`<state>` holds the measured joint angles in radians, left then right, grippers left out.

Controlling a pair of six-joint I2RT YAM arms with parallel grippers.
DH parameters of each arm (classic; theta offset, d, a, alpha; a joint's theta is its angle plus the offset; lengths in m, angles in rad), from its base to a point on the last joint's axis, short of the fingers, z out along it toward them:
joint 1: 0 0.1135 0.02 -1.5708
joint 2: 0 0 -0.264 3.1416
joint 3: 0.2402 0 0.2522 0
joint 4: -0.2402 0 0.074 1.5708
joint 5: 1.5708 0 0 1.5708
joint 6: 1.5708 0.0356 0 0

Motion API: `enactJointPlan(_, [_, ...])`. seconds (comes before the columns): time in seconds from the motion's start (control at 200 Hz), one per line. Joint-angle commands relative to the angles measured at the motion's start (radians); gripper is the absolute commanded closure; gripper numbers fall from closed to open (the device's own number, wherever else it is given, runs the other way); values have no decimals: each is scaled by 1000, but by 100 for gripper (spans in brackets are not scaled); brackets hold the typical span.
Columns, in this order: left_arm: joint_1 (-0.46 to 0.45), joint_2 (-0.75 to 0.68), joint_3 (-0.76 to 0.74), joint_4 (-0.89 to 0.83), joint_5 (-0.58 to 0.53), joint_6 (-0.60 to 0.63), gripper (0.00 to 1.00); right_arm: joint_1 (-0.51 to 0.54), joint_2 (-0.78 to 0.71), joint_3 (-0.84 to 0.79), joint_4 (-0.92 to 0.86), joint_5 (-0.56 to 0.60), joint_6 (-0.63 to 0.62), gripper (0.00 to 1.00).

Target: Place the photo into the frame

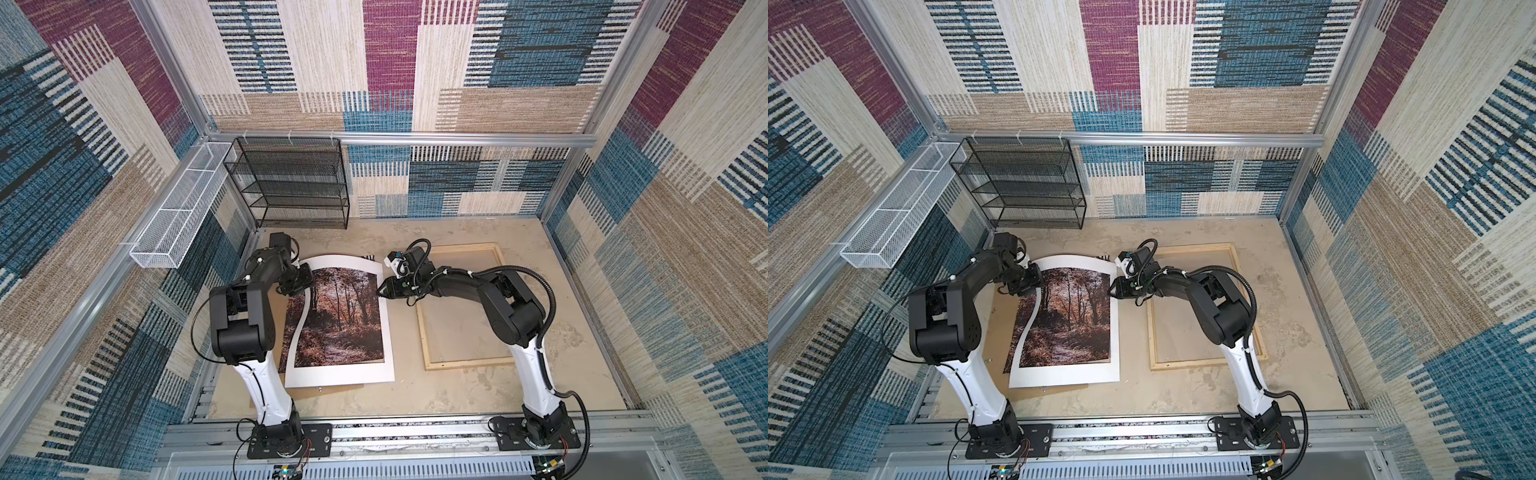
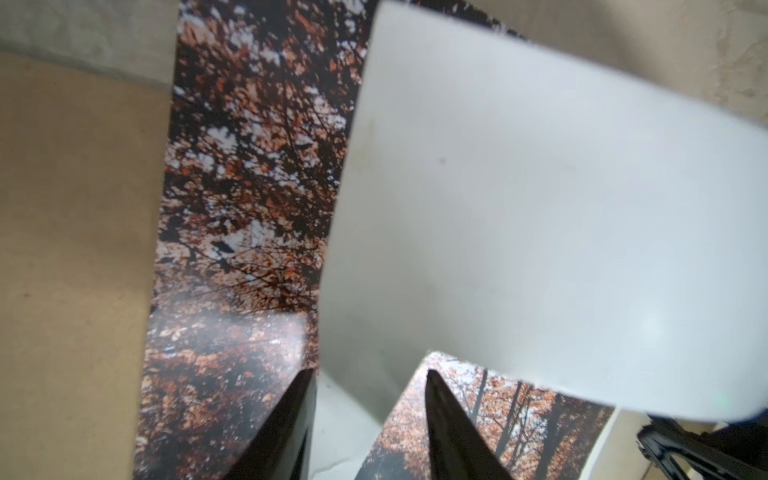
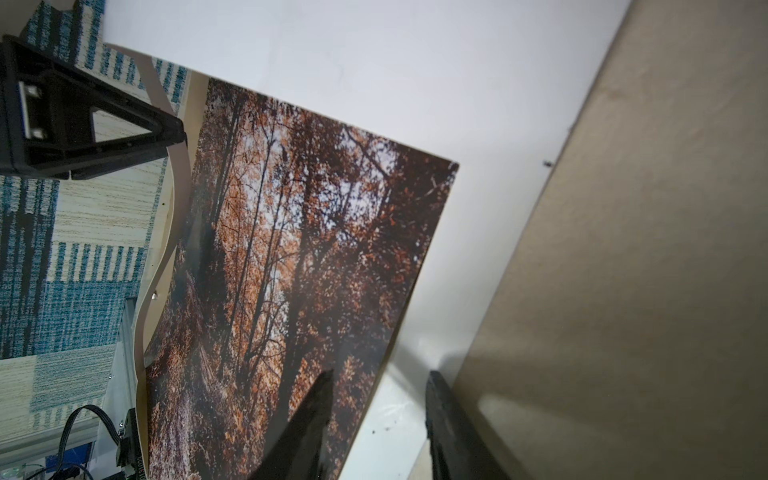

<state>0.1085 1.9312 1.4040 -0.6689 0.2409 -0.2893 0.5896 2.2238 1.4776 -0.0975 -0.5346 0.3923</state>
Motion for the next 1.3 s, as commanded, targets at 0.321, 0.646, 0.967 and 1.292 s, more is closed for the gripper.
enactJointPlan(0.321, [0,-64,-8,12,10,4,66,1,7,-11,-92,74,-10,60])
enactJointPlan(0.646, [-4,-143,-16,11,59,-12,68,-1,8,-10,-93,75,-15,60])
enactJointPlan(0.967, [-35,-196,-19,5,106,-17,68,-1,14,-11,-88,71,-18,60])
enactJointPlan(1.292, [-70,-224,-16,5,146,-19,62,-4,8,-11,-85,73,-23,58])
